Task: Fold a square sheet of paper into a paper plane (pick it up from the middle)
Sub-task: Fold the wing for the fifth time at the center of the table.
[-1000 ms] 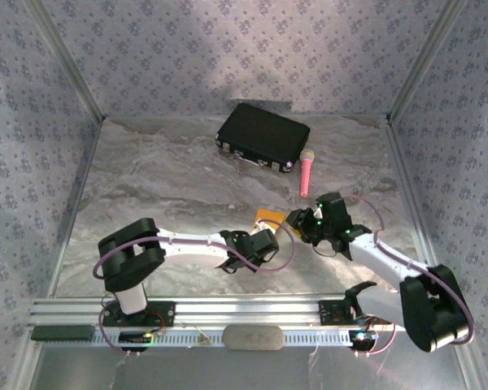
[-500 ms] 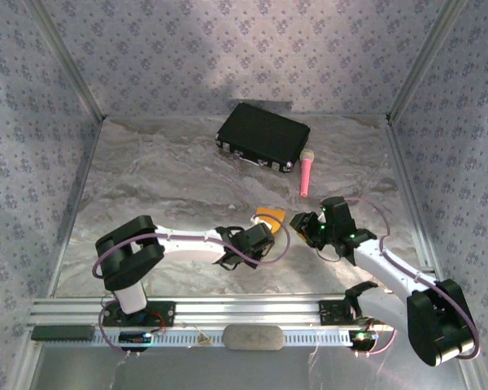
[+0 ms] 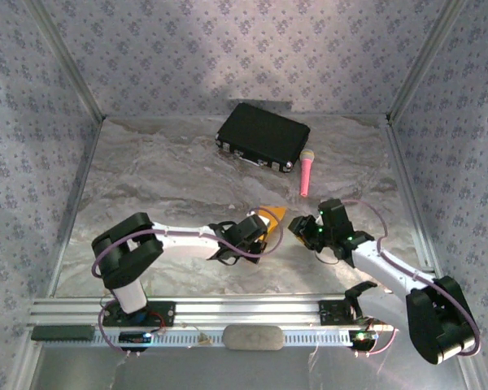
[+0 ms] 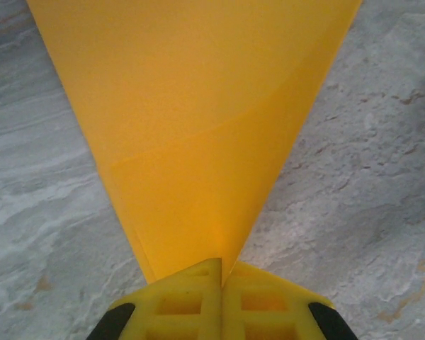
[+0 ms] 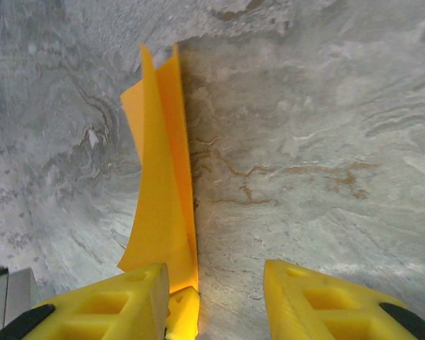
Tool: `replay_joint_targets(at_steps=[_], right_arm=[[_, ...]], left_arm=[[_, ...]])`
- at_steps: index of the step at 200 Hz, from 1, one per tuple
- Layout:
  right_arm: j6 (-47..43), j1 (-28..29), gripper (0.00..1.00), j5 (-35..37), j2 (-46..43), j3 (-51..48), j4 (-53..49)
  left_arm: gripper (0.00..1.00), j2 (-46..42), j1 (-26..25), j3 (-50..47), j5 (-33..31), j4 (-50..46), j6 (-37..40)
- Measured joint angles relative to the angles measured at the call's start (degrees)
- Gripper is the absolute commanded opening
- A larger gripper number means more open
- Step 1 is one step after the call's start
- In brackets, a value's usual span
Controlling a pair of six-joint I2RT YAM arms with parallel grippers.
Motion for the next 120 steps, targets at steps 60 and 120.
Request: replay_joint_targets(at_steps=[60,120], right_arm=[[-6.8,6.1,0.22,0.2,5.0,0.5,4.3],[-10.5,8.7,0.10,-3.4,14.9,2.5,12.5]], left_arm=[[0.00,0.0,5.0,-4.5,12.7,9.8,-1.6],[0.00,3.0,7.8,-4.9,22.8,15.5,-3.5]])
